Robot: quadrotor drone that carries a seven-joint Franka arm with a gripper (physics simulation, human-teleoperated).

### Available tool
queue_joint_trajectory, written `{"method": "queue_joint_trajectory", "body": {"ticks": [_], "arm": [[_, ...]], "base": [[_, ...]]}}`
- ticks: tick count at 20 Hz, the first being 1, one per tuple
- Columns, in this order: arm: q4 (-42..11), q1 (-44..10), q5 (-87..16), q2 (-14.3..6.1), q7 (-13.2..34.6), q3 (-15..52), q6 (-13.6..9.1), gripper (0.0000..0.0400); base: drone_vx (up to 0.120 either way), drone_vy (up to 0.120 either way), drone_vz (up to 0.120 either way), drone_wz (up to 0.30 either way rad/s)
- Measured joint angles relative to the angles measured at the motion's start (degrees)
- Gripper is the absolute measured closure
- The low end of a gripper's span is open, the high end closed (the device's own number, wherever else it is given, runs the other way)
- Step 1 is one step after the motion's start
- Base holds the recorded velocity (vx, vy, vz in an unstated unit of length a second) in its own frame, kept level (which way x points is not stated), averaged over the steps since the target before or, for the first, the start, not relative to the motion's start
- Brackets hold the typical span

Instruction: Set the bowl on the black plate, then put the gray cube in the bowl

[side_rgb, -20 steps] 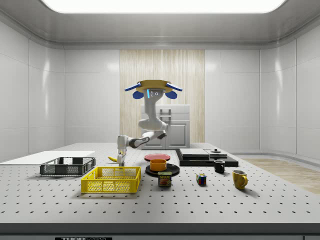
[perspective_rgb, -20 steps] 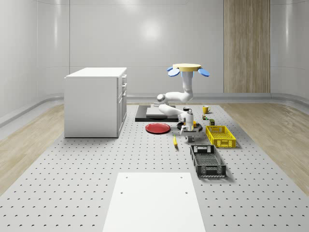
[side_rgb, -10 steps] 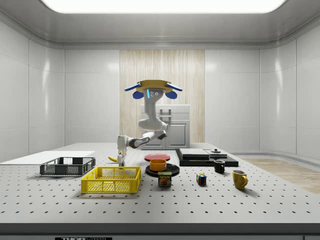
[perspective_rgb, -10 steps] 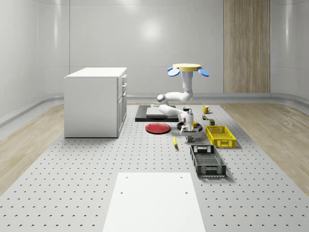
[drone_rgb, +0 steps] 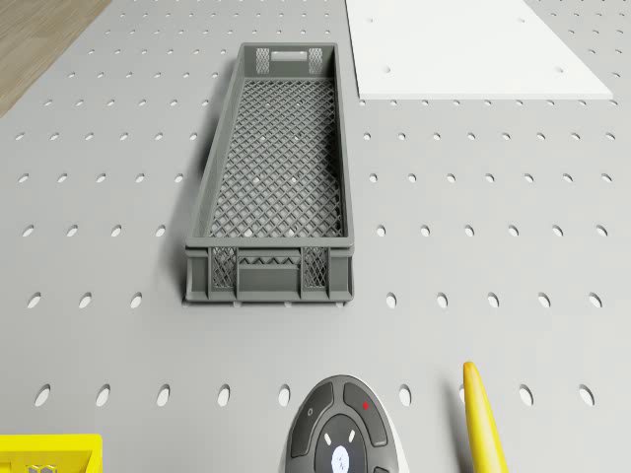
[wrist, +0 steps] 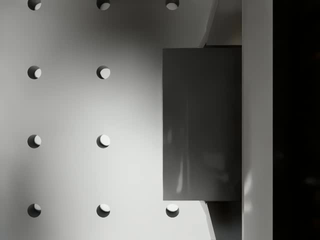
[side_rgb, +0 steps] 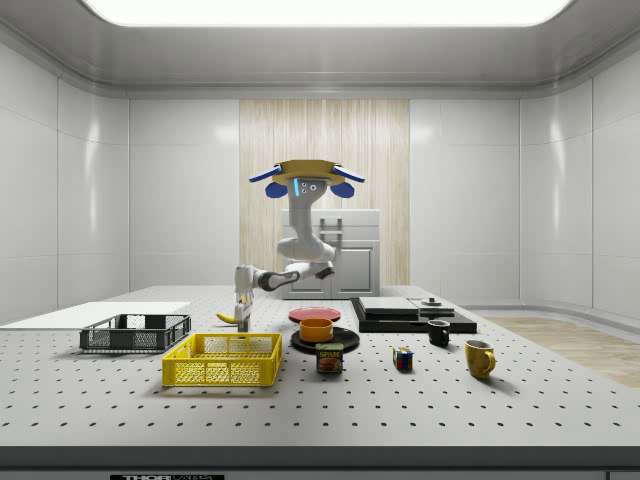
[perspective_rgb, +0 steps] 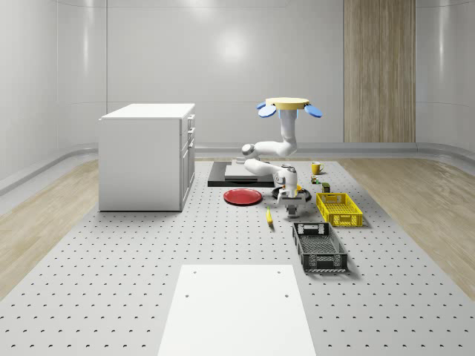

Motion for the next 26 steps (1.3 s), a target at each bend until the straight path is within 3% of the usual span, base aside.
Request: {"method": "queue_joint_trajectory", "body": {"ticks": [8,17,26], "arm": [[-1.8,0.9,3.0,0.1,0.0,3.2,-1.9,0.015],[-2.1,1.1,3.7,0.2,0.1,3.9,-2.3,0.015],[-2.2,1.1,3.7,0.2,0.1,4.0,-2.3,0.015]], "base": [[0.0,0.0,0.12,0.0],[-0.12,0.116,0.12,0.0],[-0.107,-0.031,0.0,0.0]]}}
